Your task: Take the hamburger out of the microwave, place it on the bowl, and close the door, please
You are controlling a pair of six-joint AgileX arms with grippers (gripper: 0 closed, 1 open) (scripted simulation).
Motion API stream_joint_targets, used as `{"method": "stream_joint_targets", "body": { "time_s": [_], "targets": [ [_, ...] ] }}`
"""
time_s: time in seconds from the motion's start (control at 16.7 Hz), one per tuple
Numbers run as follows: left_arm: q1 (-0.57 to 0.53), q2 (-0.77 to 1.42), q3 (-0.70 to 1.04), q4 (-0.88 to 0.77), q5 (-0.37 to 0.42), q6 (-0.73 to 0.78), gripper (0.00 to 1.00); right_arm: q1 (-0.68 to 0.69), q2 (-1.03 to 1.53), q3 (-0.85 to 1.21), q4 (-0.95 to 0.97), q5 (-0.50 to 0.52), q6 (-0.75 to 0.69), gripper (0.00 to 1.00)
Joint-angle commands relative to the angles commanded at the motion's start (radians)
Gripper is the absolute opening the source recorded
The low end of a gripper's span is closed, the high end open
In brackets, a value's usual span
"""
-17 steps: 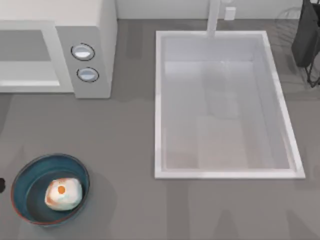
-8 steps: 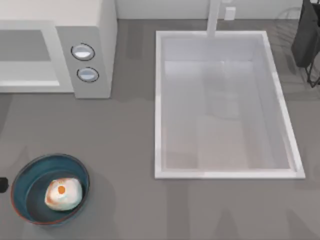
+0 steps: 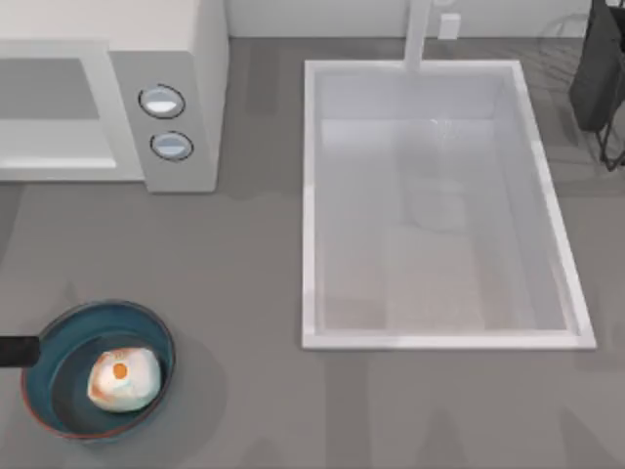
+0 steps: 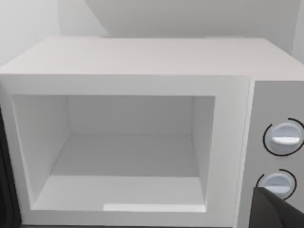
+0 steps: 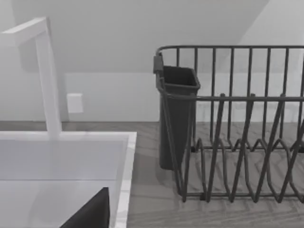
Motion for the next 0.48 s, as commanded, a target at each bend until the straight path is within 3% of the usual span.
{"method": "stream_joint_targets", "body": {
  "time_s": [0.3,0.48],
  "targets": [
    [-0.002,-0.001,-0.003,0.001,-0.002,0.000,0.00,0.000,0.000,0.000,0.000,0.000,0.000,1.00],
    [0.059,0.063,0.058,-0.032,0.041,0.045,0.00,0.000,0.000,0.000,0.000,0.000,0.000,1.00]
  ]
}}
